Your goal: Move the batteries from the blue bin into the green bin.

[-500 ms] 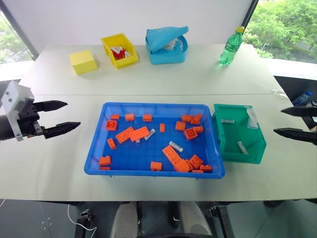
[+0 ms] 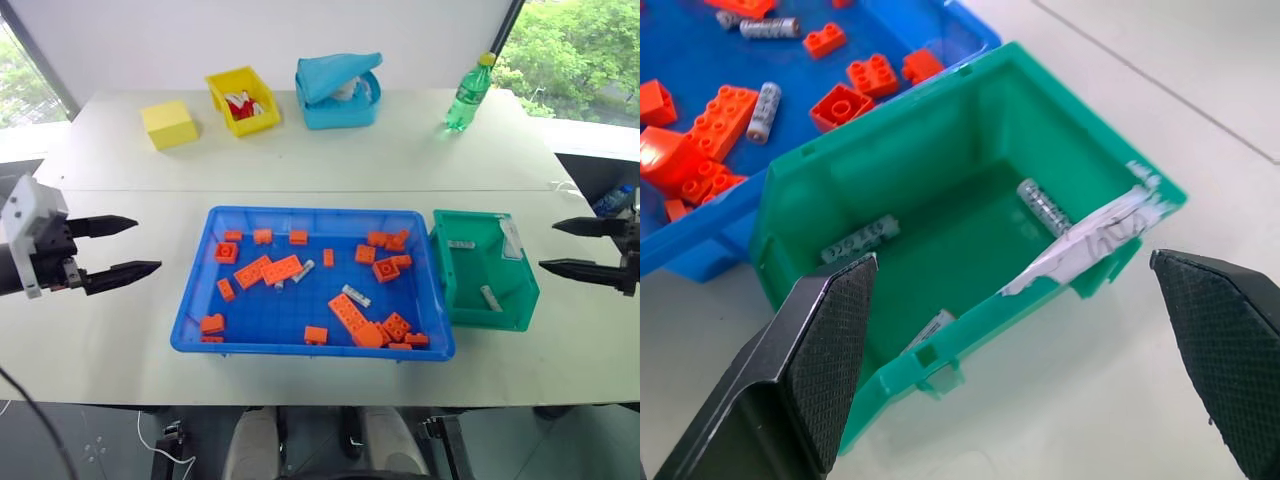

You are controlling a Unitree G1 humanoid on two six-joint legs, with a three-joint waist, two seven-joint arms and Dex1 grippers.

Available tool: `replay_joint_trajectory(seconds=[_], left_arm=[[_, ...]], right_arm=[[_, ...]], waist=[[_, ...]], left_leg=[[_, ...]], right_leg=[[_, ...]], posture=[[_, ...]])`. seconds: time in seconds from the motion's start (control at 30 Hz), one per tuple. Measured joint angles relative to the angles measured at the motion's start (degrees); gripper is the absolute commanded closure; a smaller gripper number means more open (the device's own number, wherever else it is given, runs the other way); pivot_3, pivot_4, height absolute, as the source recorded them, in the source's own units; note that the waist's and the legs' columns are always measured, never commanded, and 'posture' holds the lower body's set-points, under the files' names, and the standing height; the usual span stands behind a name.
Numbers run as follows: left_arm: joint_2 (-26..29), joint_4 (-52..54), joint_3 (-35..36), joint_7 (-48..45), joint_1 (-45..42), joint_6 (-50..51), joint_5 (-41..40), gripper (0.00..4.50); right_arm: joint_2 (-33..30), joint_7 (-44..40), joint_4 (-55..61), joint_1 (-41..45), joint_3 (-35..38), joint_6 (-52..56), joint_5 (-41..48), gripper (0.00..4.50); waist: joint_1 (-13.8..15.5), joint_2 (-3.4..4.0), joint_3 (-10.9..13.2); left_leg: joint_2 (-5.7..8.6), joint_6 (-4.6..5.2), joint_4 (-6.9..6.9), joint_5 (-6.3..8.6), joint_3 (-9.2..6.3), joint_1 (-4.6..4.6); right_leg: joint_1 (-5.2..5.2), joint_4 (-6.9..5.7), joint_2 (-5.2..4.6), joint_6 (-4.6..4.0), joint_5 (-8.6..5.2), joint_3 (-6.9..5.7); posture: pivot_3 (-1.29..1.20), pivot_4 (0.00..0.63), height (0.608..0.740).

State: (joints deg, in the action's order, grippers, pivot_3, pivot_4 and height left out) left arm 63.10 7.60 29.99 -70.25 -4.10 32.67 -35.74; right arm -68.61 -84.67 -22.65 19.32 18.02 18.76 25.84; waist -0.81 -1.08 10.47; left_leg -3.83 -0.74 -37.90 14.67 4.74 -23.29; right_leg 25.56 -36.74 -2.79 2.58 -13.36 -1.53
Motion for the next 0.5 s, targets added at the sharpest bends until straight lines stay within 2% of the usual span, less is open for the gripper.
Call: replay_joint_trajectory(seconds=[0.27, 0.37, 0.5], left_arm=[[0.0, 3.4, 0.6, -0.6, -0.2, 1.6, -1.2, 0.0], [0.0, 5.0, -0.5, -0.6, -2.6, 2.4, -2.6, 0.0], [-0.1, 9.1, -3.0, -1.0, -4.2, 3.1, -4.9, 0.0]], right_arm=[[1.0, -0.3, 2.3, 9.4, -5.0, 2.2, -0.3, 0.01], [3.8, -1.4, 5.0, 16.8, -10.1, 3.1, -0.7, 0.01], [11.1, -3.0, 7.6, 28.9, -18.6, 4.2, -2.5, 0.01]], waist=[[-0.2, 0.09, 0.1], [-0.3, 0.1, 0.1], [-0.5, 0.14, 0.1]], left_leg=[[0.0, 0.0, 0.0, 0.0, 0.0, 0.01], [0.0, 0.0, -0.03, 0.0, 0.0, 0.02], [0.0, 0.0, -0.05, 0.0, 0.05, -0.03]], right_leg=[[0.02, -0.05, 0.01, 0.0, 0.0, 0.01], [0.03, -0.13, 0.02, 0.0, 0.0, 0.02], [0.17, -0.29, 0.03, 0.02, 0.02, 0.08]], posture=[[0.0, 0.15, 0.736], [0.0, 0.15, 0.736], [0.0, 0.15, 0.736]])
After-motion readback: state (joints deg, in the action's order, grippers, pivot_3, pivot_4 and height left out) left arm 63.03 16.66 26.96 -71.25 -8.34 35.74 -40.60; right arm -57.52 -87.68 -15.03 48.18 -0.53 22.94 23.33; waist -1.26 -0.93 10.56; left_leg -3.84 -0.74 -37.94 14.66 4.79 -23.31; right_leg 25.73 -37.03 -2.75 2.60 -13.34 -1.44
